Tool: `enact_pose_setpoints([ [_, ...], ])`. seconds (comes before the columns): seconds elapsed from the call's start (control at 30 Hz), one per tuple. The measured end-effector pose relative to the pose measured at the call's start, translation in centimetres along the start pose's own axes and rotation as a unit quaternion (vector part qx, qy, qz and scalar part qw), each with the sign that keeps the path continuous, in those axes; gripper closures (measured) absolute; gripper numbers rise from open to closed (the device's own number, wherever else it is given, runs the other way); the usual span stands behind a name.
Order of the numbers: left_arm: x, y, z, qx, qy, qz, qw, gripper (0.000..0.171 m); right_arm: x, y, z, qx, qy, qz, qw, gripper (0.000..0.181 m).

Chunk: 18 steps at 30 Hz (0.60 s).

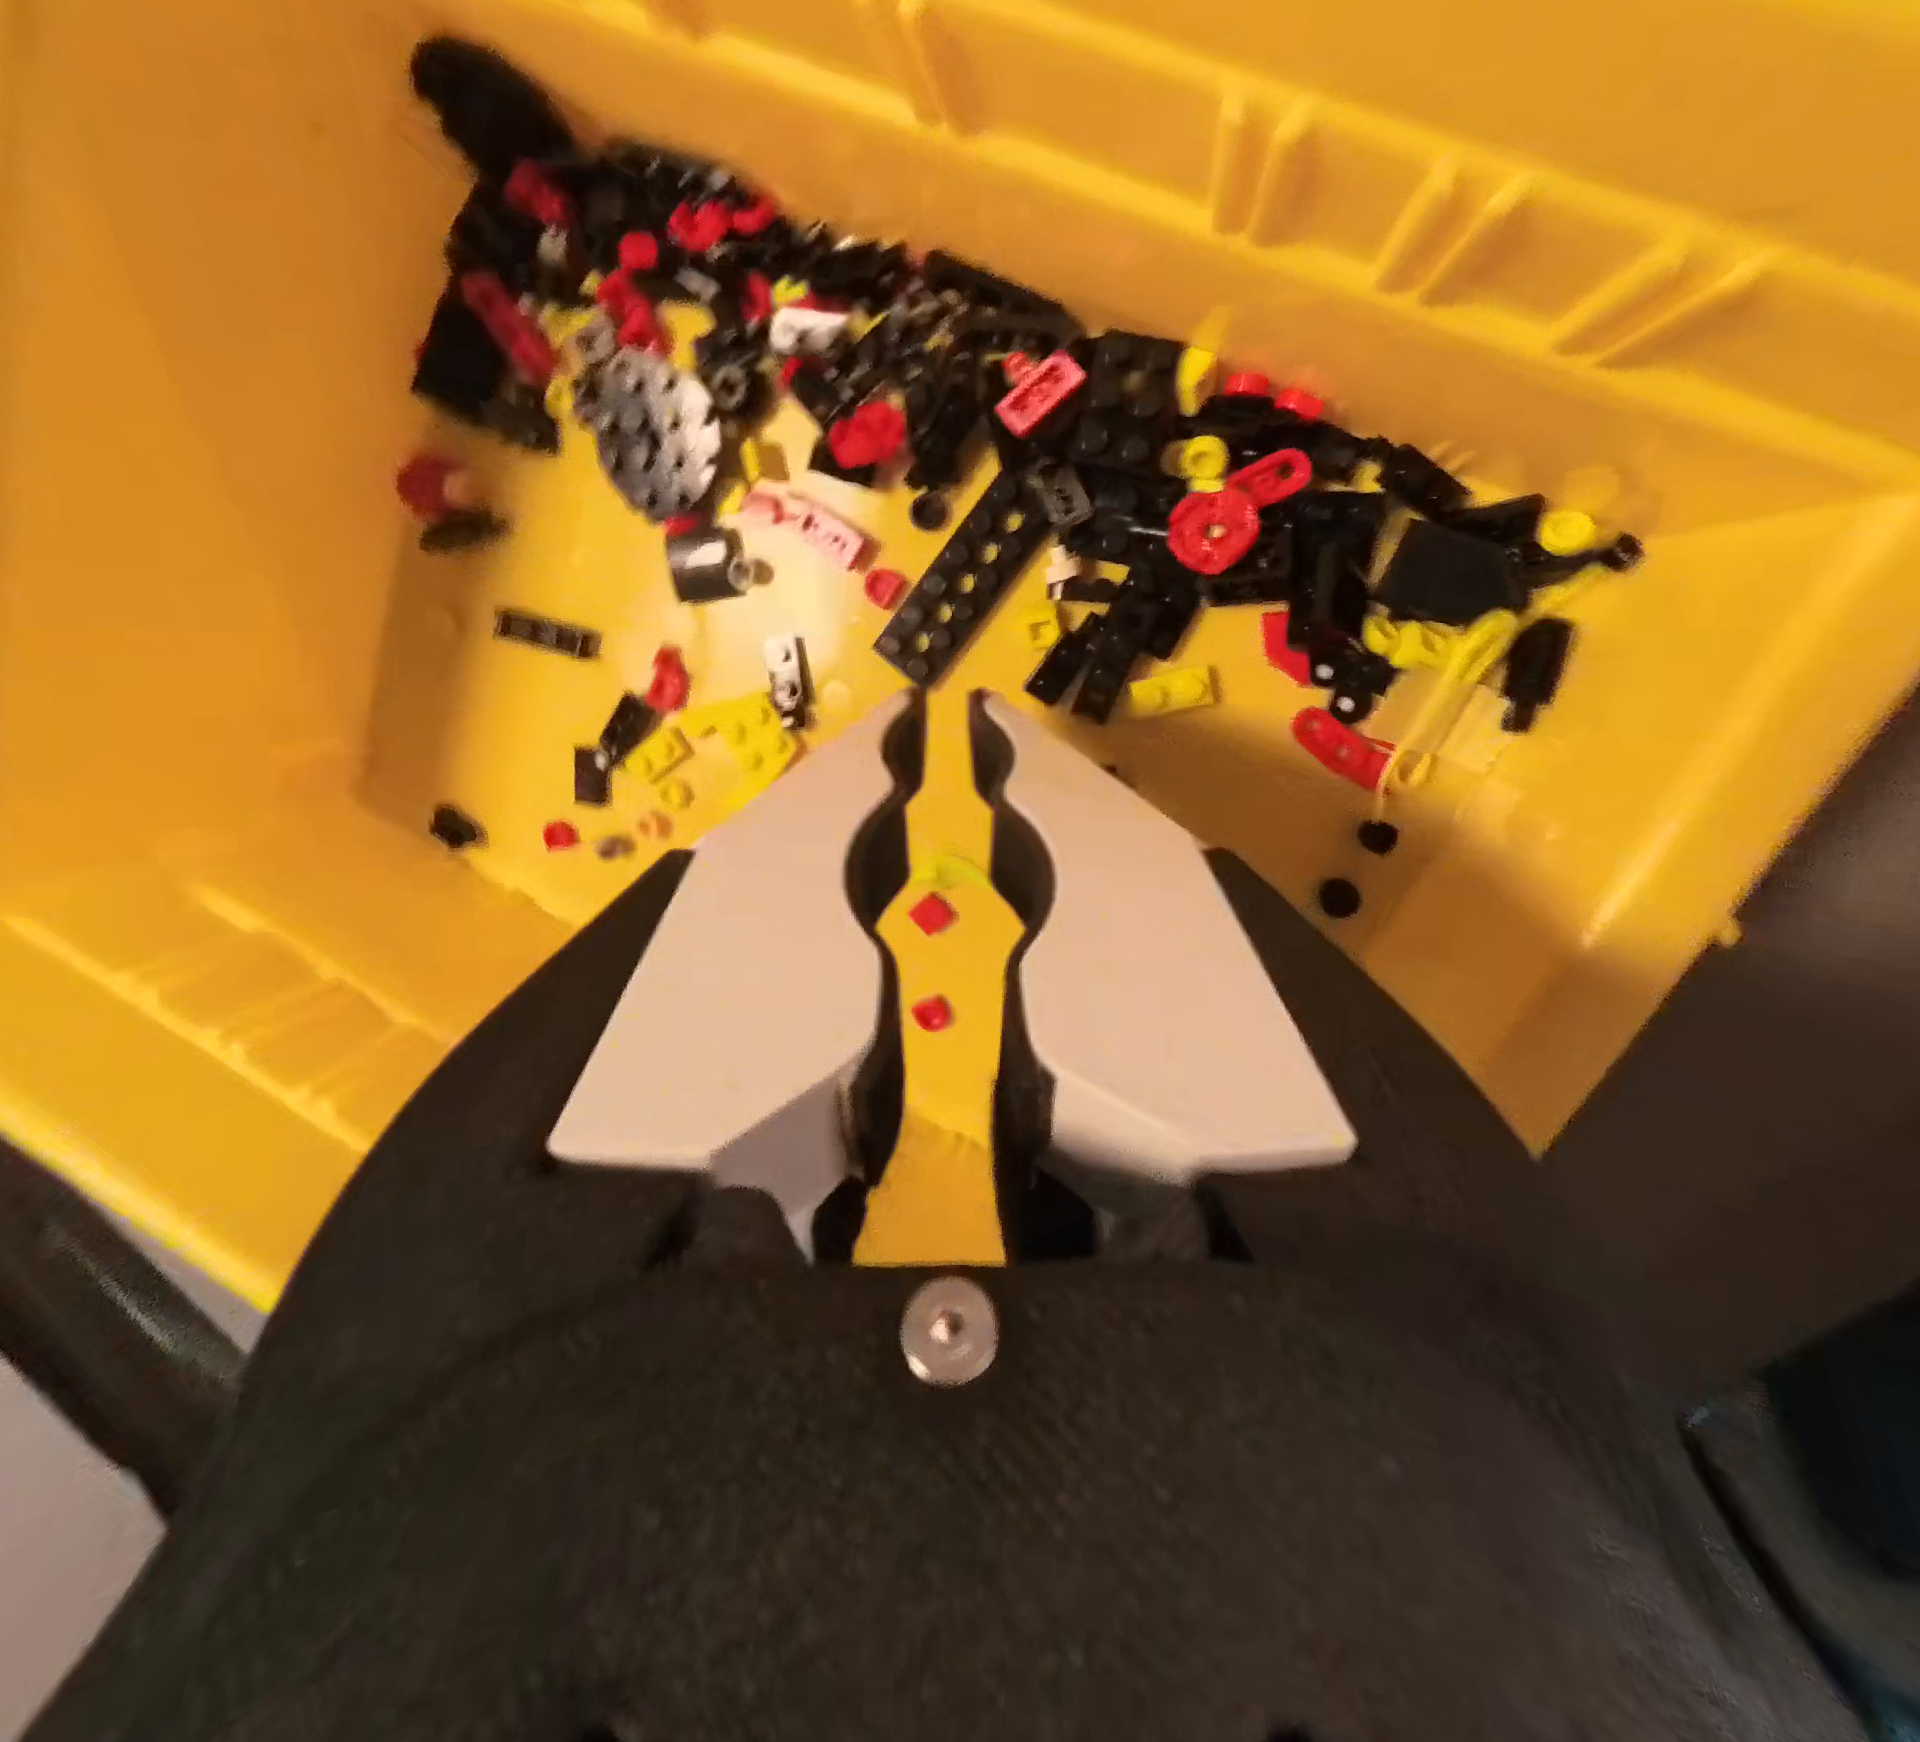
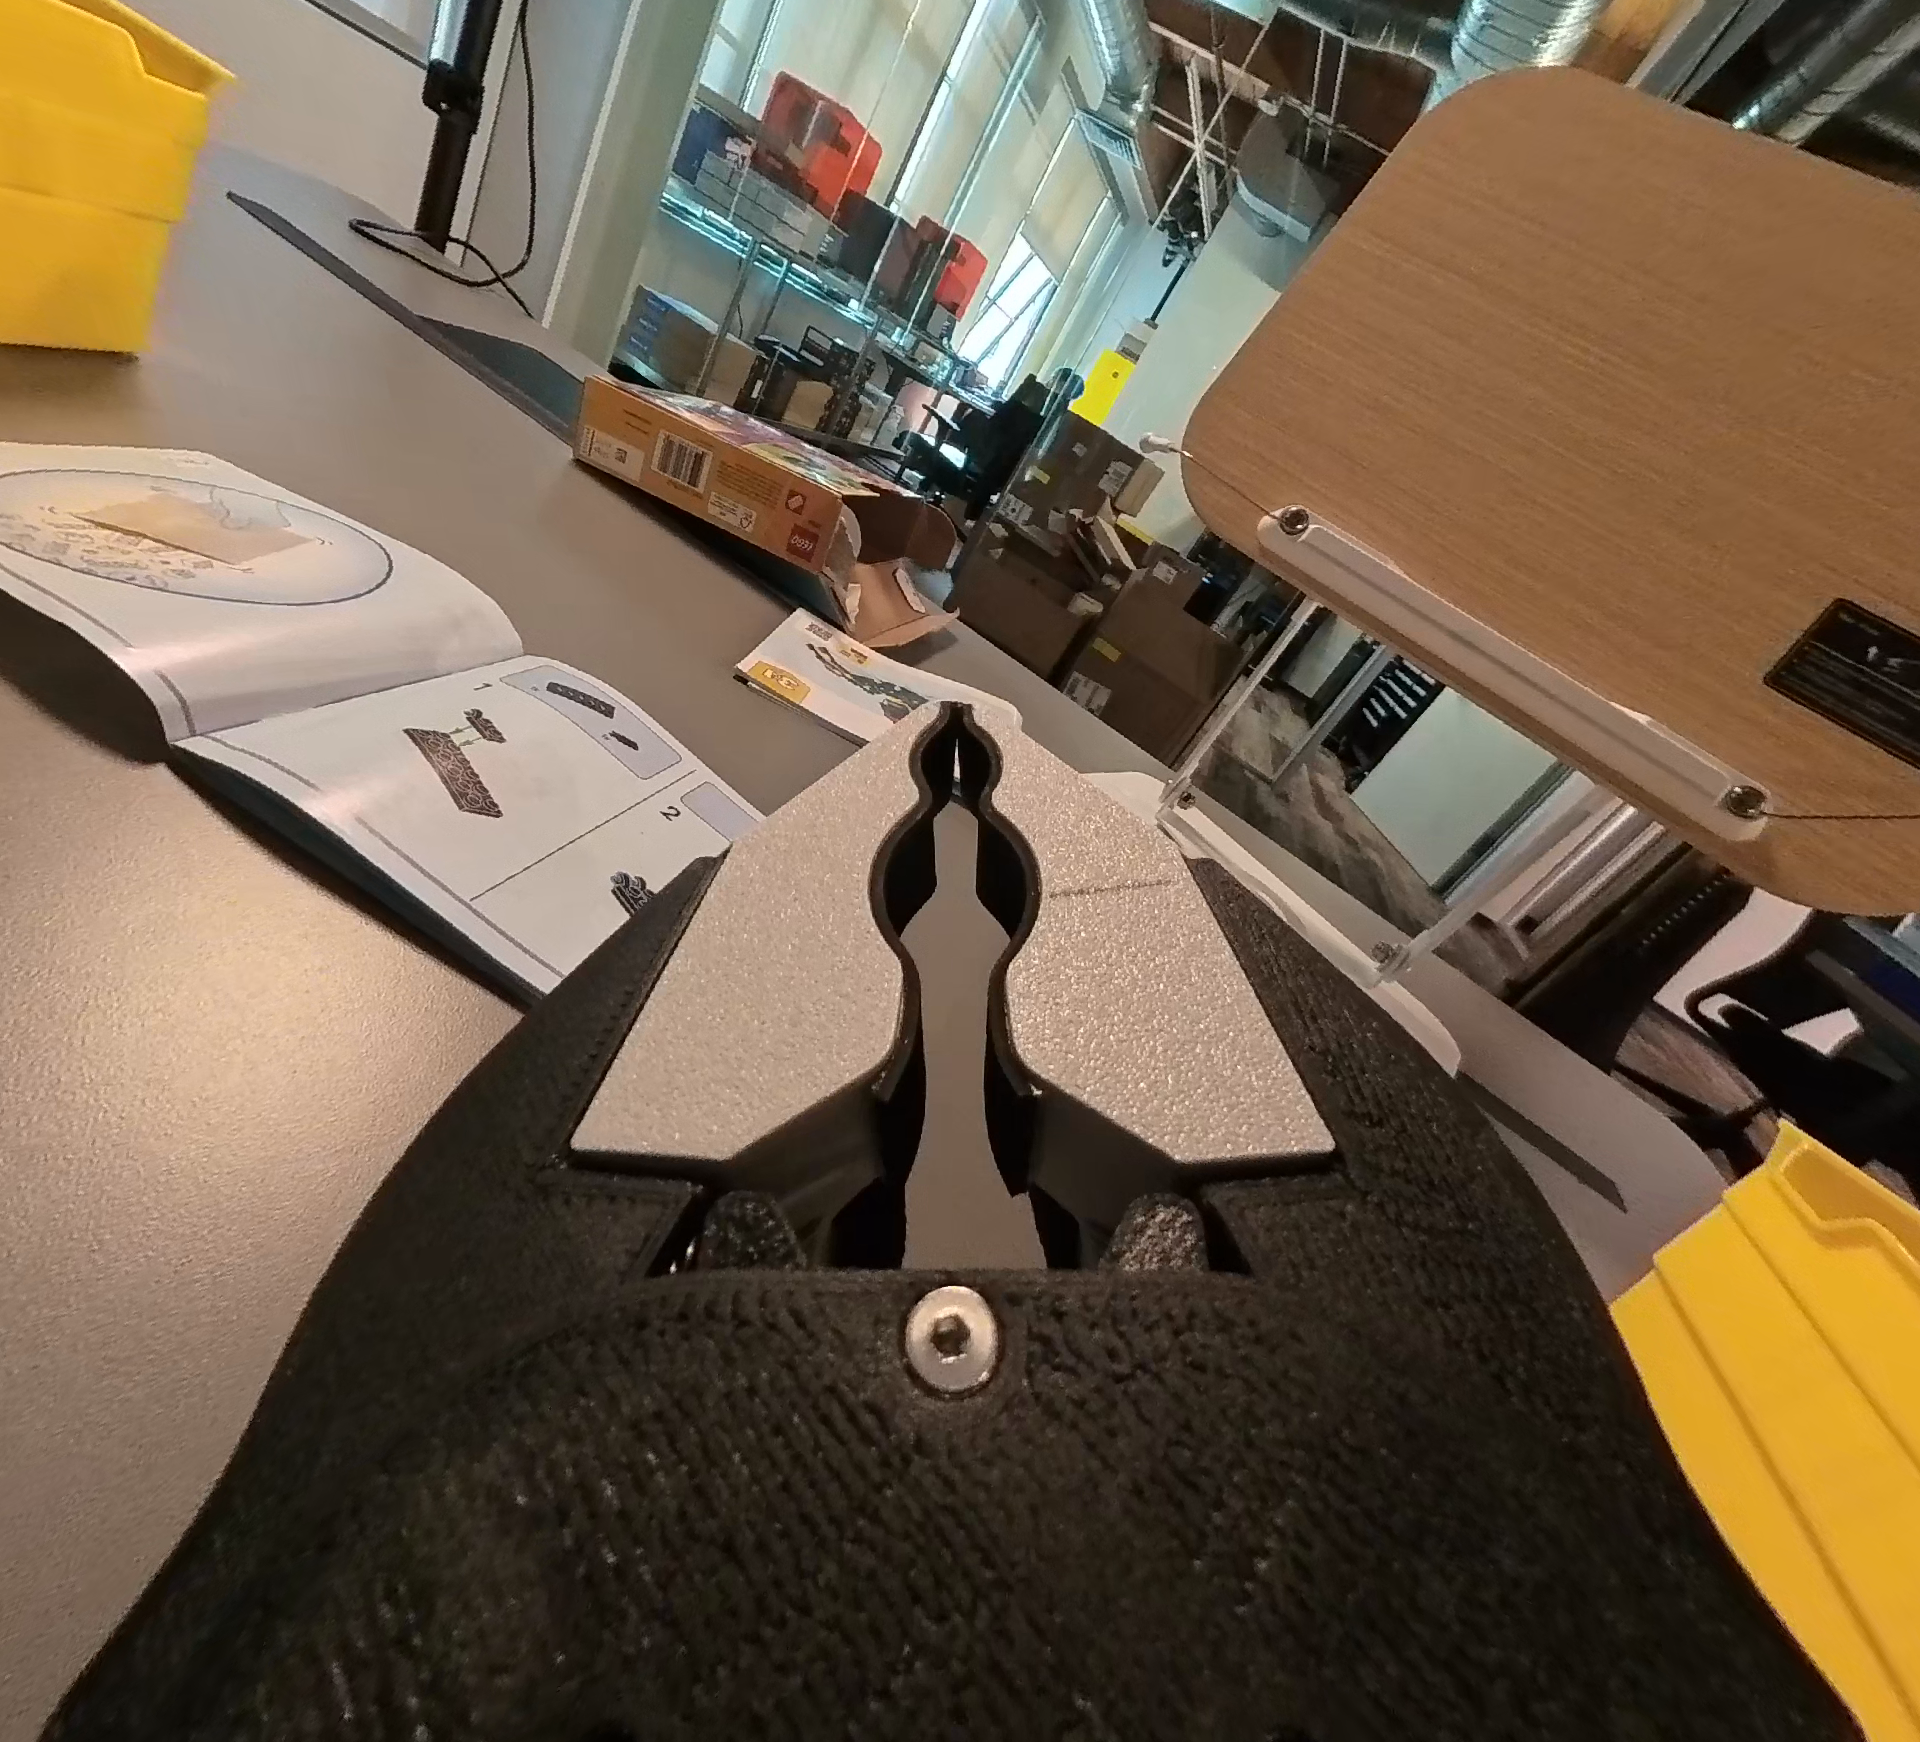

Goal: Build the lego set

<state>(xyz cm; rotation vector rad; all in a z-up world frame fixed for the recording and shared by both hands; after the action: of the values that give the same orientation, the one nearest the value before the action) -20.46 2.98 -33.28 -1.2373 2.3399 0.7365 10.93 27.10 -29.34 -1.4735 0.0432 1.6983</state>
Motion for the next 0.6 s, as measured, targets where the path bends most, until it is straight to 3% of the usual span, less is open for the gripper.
enact_pose_setpoints([
  [0.1,-0.4,-0.9,0.0,0.110,0.002,0.090,0.990,0.129,0.0,0.0,0.0,-0.001,0.000,0.000,1.000,0.181],
  [0.27,-0.2,1.1,1.6,0.156,0.032,0.126,0.979,0.140,0.0,0.0,0.0,-0.002,0.000,0.001,1.000,0.181],
  [0.6,-0.5,0.3,3.4,0.208,0.026,0.187,0.960,0.149,0.1,0.2,0.1,-0.008,0.003,-0.001,1.000,0.181],
])
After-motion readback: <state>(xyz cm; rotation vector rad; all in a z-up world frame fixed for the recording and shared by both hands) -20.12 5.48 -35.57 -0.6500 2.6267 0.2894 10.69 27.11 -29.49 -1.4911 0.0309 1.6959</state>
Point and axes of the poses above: each gripper's, where its closed fingertips meet, z out along the fingers, x out of its underside, y = z × x across the jaws, the point moved 3 cm from there along -z, back along the fingers, and after that the axes turned 14 degrees about -y, right-handed, at the moved point
